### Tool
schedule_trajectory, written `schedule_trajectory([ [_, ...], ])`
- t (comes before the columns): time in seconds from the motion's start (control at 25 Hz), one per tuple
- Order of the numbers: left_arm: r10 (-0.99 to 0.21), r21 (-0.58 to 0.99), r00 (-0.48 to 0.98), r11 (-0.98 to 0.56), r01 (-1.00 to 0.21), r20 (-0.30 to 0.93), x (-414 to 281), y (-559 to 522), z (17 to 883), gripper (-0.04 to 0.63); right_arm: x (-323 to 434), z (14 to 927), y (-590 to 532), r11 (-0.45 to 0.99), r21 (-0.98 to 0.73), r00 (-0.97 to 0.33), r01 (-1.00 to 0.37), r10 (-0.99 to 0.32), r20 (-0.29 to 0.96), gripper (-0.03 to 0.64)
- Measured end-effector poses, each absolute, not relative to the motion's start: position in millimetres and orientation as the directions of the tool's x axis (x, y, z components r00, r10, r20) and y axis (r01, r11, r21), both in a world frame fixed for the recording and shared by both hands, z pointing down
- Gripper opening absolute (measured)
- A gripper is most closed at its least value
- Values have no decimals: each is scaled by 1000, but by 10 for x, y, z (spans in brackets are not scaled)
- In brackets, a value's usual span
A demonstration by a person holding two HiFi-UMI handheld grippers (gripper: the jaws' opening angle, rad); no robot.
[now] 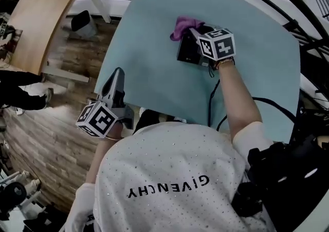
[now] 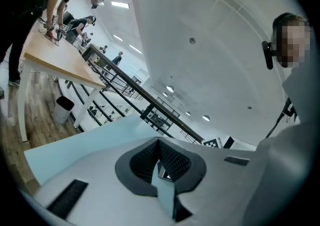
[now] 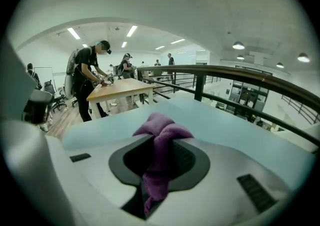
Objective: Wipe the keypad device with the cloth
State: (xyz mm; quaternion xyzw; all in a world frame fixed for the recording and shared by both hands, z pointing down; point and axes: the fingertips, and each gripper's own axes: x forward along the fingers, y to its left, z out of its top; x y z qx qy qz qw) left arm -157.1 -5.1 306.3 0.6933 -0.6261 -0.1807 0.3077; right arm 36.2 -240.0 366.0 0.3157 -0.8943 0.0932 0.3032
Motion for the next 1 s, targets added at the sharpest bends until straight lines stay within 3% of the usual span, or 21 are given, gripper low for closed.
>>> schedule_trajectory([
  [0.52, -984, 596, 87, 22, -803, 153, -753, 291, 3047, 0, 1392, 3675, -2406, 683, -164, -649, -712, -551, 524, 74],
  [1.0, -987, 585, 71, 28, -811, 146, -451, 334, 3020, 0, 1656, 3790, -2290, 643, -294, -684, -707, -516, 516, 75],
])
